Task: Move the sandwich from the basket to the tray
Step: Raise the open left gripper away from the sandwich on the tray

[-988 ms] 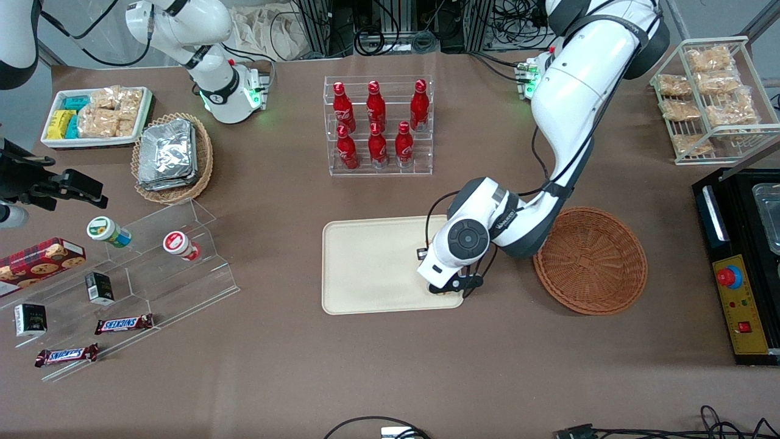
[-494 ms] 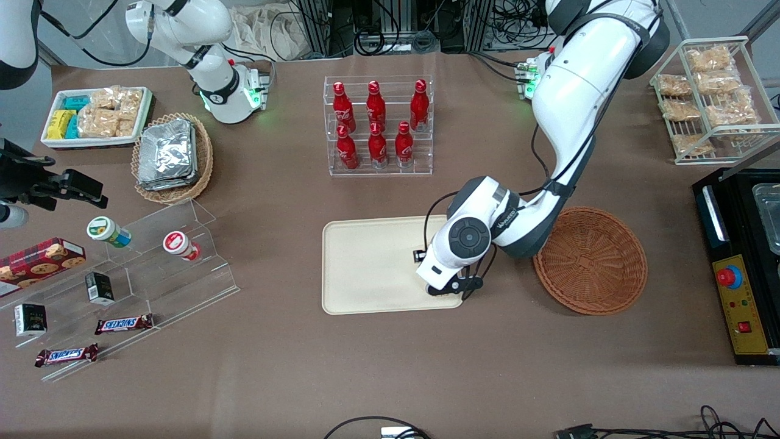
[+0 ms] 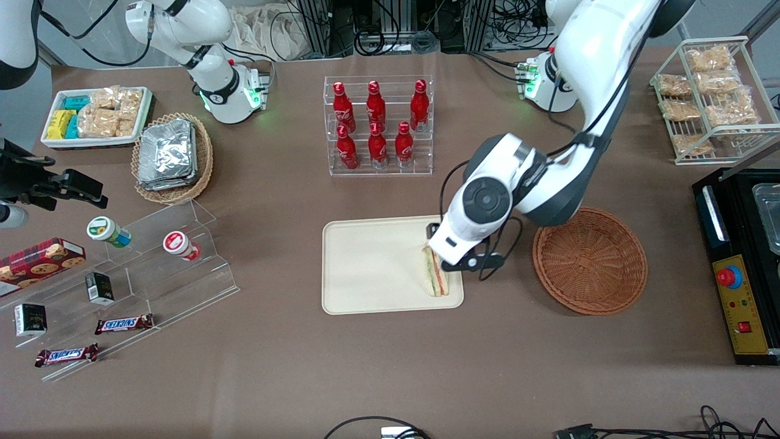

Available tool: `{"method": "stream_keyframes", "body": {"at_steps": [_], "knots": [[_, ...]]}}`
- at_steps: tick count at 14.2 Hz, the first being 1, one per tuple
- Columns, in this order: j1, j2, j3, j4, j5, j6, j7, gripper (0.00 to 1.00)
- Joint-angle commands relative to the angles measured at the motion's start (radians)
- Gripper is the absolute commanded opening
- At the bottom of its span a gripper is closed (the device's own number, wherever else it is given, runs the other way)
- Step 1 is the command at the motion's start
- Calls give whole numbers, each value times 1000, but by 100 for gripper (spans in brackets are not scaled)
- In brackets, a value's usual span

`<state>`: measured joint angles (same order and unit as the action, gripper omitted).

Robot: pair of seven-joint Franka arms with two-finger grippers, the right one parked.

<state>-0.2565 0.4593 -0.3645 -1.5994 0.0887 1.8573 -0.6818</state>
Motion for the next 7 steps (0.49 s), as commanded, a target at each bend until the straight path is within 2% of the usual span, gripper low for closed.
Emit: {"method": "stream_keyframes", "body": {"at_steps": [1, 3, 7], "knots": [[40, -267, -1, -337, -6, 109, 65, 100], [98, -301, 1, -341, -6, 65, 125, 100], [281, -295, 1, -150, -23, -123, 327, 100]]}}
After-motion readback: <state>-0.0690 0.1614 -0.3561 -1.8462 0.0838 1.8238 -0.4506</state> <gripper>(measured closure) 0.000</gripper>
